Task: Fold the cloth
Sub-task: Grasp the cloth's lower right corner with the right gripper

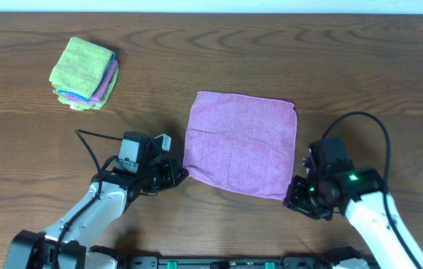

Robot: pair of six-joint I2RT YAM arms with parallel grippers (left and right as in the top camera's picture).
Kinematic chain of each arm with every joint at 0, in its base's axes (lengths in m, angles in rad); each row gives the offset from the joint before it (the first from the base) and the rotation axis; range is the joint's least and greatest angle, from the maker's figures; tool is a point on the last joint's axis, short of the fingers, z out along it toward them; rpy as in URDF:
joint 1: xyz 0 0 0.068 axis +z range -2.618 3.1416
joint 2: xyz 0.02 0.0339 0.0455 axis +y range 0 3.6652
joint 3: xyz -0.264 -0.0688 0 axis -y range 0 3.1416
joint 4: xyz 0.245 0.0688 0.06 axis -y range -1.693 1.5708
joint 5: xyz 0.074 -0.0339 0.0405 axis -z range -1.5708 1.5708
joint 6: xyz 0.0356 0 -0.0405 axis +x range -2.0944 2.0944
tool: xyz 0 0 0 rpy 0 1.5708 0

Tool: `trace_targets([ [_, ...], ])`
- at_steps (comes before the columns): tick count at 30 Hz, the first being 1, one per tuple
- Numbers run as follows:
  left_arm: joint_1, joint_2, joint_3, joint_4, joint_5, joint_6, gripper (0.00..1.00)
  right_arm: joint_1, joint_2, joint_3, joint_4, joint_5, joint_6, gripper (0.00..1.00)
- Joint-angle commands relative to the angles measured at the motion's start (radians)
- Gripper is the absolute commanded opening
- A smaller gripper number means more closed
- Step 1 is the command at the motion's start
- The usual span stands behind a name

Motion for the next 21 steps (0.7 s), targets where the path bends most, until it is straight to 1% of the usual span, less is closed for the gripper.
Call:
trace_targets([
  [1,0.005,-0.008,-0.003,-0.007,0.005,0.018,0.06,-0.01,0.069,-0.034,0.029,-0.05,0.032,0.28],
  [5,0.005,-0.008,-0.003,-0.007,0.005,0.018,0.06,-0.01,0.146,-0.061,0.093,-0.045,0.033,0.27],
  [8,0.005,-0.008,-0.003,-0.007,0.005,0.018,0.06,-0.01,0.18,-0.072,0.141,0.024,0.082,0.3],
  [11,0.005,-0.008,-0.003,-0.007,0.005,0.018,0.06,-0.01,0.195,-0.076,0.187,0.056,0.085,0.31],
  [15,0.005,-0.008,-0.003,-0.006,0.005,0.018,0.06,-0.01,0.203,-0.083,0.254,0.077,0.1,0.34],
  [21,0.005,-0.008,-0.003,-0.005,0.003,0.018,0.06,-0.01,0.258,-0.101,0.281,0.072,0.1,0.33],
])
